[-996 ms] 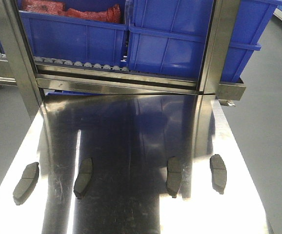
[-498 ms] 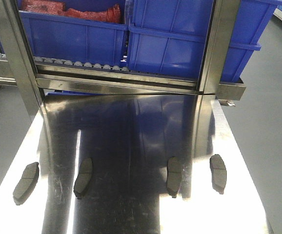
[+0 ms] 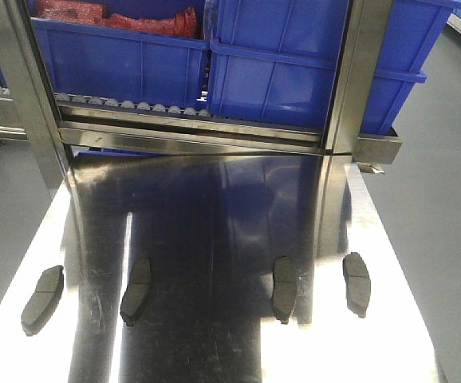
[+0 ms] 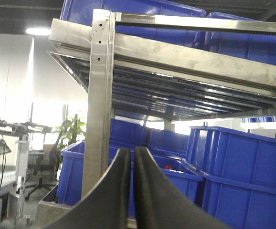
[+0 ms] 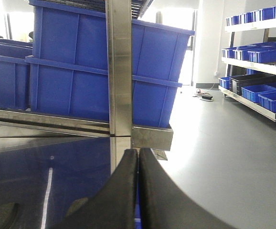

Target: Move and align brake pads A on conveyor

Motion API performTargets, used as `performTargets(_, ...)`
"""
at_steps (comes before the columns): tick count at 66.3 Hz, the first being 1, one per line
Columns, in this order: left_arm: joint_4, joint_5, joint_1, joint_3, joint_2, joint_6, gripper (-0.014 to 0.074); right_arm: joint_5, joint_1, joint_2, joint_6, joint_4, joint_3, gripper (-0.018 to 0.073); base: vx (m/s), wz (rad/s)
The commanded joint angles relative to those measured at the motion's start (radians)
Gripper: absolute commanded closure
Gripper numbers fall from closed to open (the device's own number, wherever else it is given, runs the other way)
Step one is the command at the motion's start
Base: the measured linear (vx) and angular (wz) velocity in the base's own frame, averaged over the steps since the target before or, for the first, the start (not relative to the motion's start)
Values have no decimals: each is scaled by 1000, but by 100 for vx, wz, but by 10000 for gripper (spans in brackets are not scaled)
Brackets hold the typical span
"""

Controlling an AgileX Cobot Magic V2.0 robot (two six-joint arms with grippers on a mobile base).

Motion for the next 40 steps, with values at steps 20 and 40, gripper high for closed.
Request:
performTargets(20, -5, 509, 3, -375, 411, -1, 603, -71, 3, -13, -8, -2, 12, 571, 0, 0)
performTargets(40, -13, 751, 3, -401, 638, 49, 603, -71, 3, -13, -8, -2, 12, 571, 0, 0)
